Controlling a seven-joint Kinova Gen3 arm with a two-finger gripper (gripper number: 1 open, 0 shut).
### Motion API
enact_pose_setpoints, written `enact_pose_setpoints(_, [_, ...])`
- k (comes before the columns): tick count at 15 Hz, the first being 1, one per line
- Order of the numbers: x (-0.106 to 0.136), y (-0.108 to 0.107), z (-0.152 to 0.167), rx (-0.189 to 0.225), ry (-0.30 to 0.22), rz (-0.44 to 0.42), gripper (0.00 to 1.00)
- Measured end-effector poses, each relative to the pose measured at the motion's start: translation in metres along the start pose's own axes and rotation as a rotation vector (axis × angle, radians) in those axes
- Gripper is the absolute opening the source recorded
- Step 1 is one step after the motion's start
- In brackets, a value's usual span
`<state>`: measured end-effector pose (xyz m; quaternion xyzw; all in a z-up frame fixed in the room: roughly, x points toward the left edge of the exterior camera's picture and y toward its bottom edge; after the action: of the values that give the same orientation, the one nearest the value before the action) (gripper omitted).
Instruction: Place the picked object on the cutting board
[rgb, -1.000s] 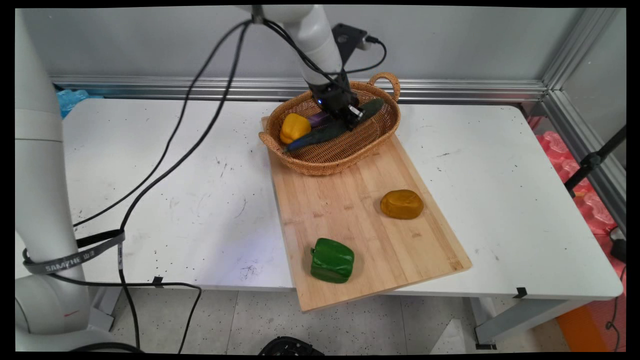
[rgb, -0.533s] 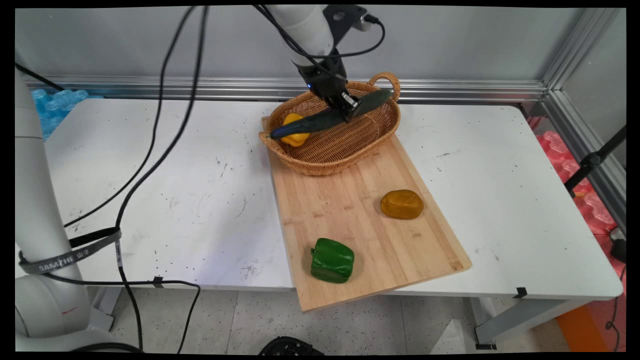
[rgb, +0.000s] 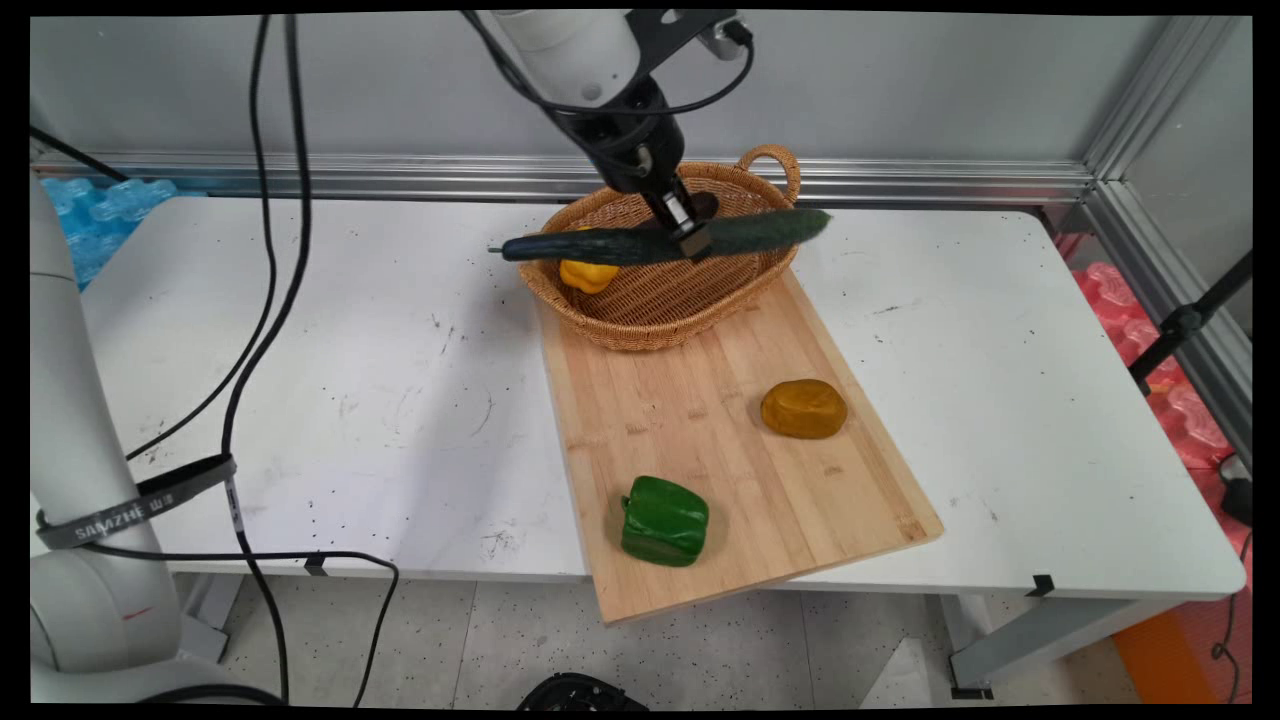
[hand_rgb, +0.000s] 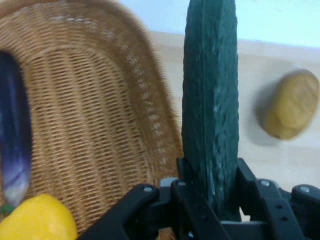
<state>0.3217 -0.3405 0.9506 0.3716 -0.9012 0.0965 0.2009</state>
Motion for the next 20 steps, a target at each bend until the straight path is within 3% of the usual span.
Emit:
enact_pose_setpoints(11, [-0.037, 0.014, -0.003, -0.225, 0.017, 0.463, 0.0])
enact_pose_setpoints(16, [-0.05, 0.027, 0.016, -0.305, 0.027, 0.616, 0.0])
enact_pose_setpoints(20, [-0.055, 0.036, 0.042, -0.339, 0.032, 0.677, 0.0])
